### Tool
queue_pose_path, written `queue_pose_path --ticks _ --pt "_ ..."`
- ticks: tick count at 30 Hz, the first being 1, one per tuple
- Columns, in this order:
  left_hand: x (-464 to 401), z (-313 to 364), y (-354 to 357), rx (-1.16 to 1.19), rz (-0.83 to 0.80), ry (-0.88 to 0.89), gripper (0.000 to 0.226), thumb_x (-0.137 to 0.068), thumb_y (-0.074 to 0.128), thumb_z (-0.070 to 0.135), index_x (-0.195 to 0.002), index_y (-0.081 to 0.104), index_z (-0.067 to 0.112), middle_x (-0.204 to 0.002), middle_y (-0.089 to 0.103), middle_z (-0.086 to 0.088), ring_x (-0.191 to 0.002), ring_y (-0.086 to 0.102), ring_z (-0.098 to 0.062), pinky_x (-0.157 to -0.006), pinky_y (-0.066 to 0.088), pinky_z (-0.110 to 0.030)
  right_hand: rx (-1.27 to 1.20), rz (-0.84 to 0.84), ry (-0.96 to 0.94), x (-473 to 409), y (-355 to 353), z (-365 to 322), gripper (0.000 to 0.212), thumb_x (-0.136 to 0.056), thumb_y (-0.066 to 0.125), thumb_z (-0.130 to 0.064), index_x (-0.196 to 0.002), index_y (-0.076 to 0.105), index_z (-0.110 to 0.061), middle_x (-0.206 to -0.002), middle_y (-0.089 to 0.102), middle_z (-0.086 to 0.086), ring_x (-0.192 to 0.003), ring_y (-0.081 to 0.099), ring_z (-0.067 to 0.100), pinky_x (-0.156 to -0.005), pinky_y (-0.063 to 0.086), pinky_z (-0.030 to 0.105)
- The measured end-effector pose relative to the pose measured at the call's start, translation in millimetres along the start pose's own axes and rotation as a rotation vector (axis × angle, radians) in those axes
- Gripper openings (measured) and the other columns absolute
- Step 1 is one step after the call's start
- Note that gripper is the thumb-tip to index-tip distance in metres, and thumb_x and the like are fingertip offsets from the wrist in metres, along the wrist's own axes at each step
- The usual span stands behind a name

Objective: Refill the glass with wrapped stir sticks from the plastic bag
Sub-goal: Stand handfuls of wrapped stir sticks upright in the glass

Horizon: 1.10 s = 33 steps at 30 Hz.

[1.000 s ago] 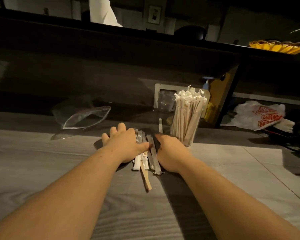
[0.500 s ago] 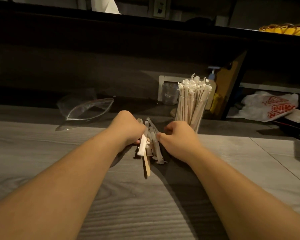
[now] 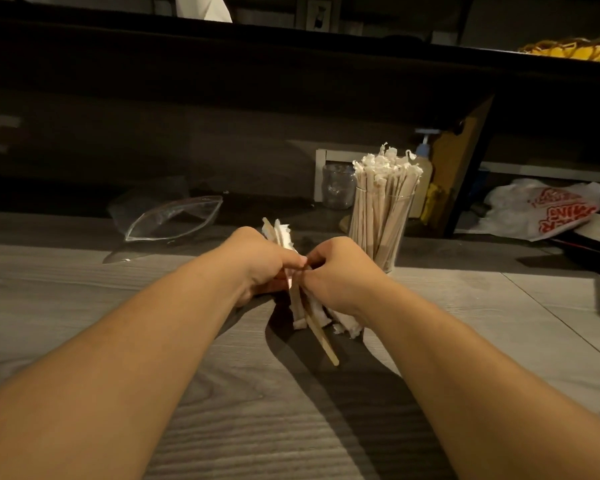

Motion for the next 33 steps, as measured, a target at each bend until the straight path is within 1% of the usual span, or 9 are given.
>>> queue_pose_path --ticks 5,12,15,19,22,25,27,30,33 --pt "-2 -3 0 0.025 0.016 0.016 0.015 -0.087 0.071 -0.001 -0.102 0.07 0.002 -0.088 0.077 -0.014 -0.061 0.076 -0.017 -0.045 0.055 -0.023 -0.067 0.004 -0.012 3 -2 0 0.024 -0.087 0.076 -0.021 -0.108 0.065 -0.018 -0.094 0.07 0.001 -0.086 0.068 0.016 -0.073 0.059 0.033" --pt "0 0 5 0.037 -0.071 0.066 0.007 -0.093 0.061 0.006 -0.095 0.068 0.008 -0.083 0.071 -0.011 -0.067 0.068 -0.018 -0.061 0.057 -0.03 -0.138 -0.049 0.04 5 -12 0 0.009 -0.09 0.072 -0.026 -0.089 0.071 -0.017 -0.074 0.067 0.0 -0.058 0.058 0.007 -0.038 0.041 0.014" --pt "-1 1 6 0.164 -0.068 0.032 0.019 -0.095 0.058 0.007 -0.113 0.063 0.008 -0.098 0.072 -0.017 -0.084 0.073 -0.026 -0.079 0.061 -0.042 -0.219 -0.027 0.07 6 -15 -1 0.014 -0.093 0.069 -0.034 -0.094 0.069 -0.021 -0.082 0.072 0.0 -0.059 0.067 0.008 -0.039 0.044 0.014" --pt "-6 1 5 0.253 0.032 0.048 0.015 -0.101 0.048 0.015 -0.11 0.059 0.013 -0.108 0.066 -0.018 -0.099 0.068 -0.033 -0.092 0.056 -0.05 -0.307 0.02 0.118 5 -15 -2 0.017 -0.101 0.056 -0.035 -0.098 0.063 -0.02 -0.083 0.068 0.003 -0.07 0.066 0.013 -0.053 0.051 0.023" --pt "-9 -1 1 0.35 0.103 0.031 0.02 -0.104 0.043 0.02 -0.118 0.051 0.009 -0.104 0.063 -0.015 -0.089 0.069 -0.028 -0.078 0.06 -0.045 -0.398 0.075 0.124 3 -15 -2 0.015 -0.104 0.052 -0.026 -0.089 0.053 -0.025 -0.078 0.062 0.002 -0.06 0.061 0.01 -0.044 0.049 0.018" --pt "-11 -3 -4 0.284 0.196 0.071 0.02 -0.103 0.044 0.017 -0.122 0.046 0.012 -0.091 0.06 -0.011 -0.065 0.062 -0.018 -0.052 0.054 -0.032 -0.19 0.199 0.045 1 -15 6 0.016 -0.101 0.055 -0.022 -0.087 0.053 -0.029 -0.084 0.064 0.003 -0.069 0.065 0.014 -0.054 0.053 0.027" --pt "-13 -5 -8 0.204 0.248 0.079 0.028 -0.101 0.046 0.019 -0.128 0.049 0.01 -0.087 0.055 -0.009 -0.06 0.05 -0.016 -0.047 0.045 -0.029 -0.065 0.181 0.01 3 -13 7 0.009 -0.094 0.065 -0.026 -0.088 0.058 -0.027 -0.083 0.068 0.003 -0.071 0.069 0.016 -0.06 0.059 0.031" --pt "-16 -6 -9 0.189 0.263 0.022 0.027 -0.099 0.048 0.025 -0.123 0.053 0.013 -0.08 0.051 -0.007 -0.057 0.042 -0.014 -0.044 0.036 -0.028 0.135 0.026 0.068 7 -3 0 0.03 -0.079 0.079 -0.045 -0.09 0.065 -0.021 -0.075 0.073 0.0 -0.067 0.071 0.015 -0.059 0.059 0.032" --pt "-17 -6 -9 0.167 0.302 0.041 0.029 -0.099 0.05 0.034 -0.118 0.057 0.013 -0.078 0.051 -0.006 -0.057 0.044 -0.015 -0.044 0.037 -0.029 0.399 0.017 0.037 4 3 -11 0.026 -0.083 0.076 -0.038 -0.09 0.063 -0.016 -0.074 0.067 0.0 -0.067 0.064 0.017 -0.058 0.052 0.033"
Point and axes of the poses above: each hand's wrist, its own x-axis away from the middle knuckle, its own y-axis out of the palm, z = x × y, the point moved 1 cm from there along -x, towards the middle knuckle
